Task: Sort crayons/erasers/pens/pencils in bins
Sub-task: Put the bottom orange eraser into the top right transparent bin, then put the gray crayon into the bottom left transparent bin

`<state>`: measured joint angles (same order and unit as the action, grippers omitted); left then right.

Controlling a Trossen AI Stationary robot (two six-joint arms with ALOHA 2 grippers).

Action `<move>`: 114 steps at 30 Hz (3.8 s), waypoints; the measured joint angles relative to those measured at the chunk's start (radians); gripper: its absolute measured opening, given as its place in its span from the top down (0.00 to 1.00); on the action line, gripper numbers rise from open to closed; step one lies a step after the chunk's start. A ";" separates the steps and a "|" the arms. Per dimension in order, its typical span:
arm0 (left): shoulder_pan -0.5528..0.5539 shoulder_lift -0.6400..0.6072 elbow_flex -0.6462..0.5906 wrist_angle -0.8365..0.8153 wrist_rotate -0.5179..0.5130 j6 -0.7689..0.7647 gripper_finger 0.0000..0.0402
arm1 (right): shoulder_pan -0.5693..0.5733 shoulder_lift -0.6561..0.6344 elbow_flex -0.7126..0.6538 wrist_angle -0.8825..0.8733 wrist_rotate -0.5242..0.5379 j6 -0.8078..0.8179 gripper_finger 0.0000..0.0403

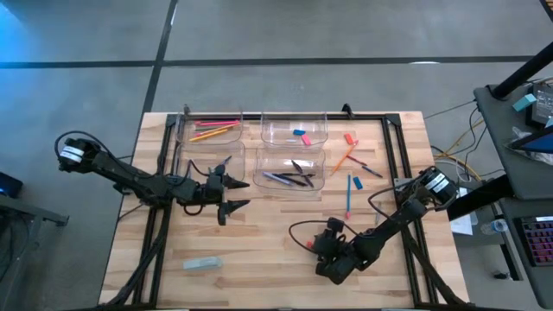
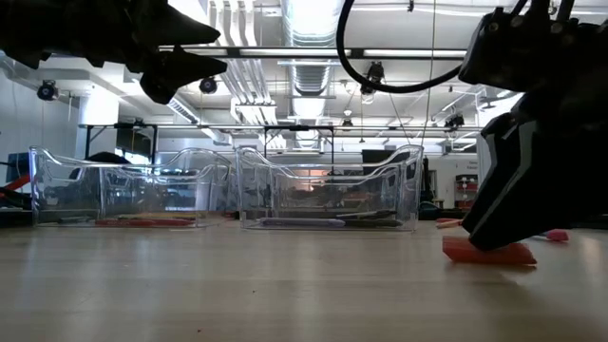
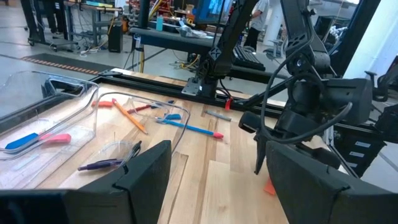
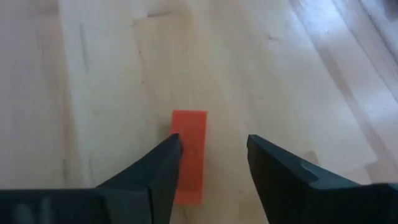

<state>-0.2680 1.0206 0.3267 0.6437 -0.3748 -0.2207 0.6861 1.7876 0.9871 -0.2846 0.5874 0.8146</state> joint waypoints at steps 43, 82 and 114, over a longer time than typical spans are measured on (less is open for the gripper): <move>0.000 0.000 0.002 0.003 -0.008 -0.008 0.39 | -0.767 -0.406 0.000 0.088 -0.049 -0.693 0.96; -0.001 0.000 0.002 -0.005 -0.008 -0.035 0.39 | -0.677 -0.767 0.041 -1.004 -0.433 0.173 0.44; -0.001 0.000 0.001 -0.007 -0.002 -0.037 0.39 | -0.503 -0.721 -0.291 -0.878 -0.814 0.574 0.55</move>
<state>-0.2691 1.0210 0.3279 0.6365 -0.3771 -0.2581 0.1833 1.0671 0.6956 -1.1630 -0.2269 1.3884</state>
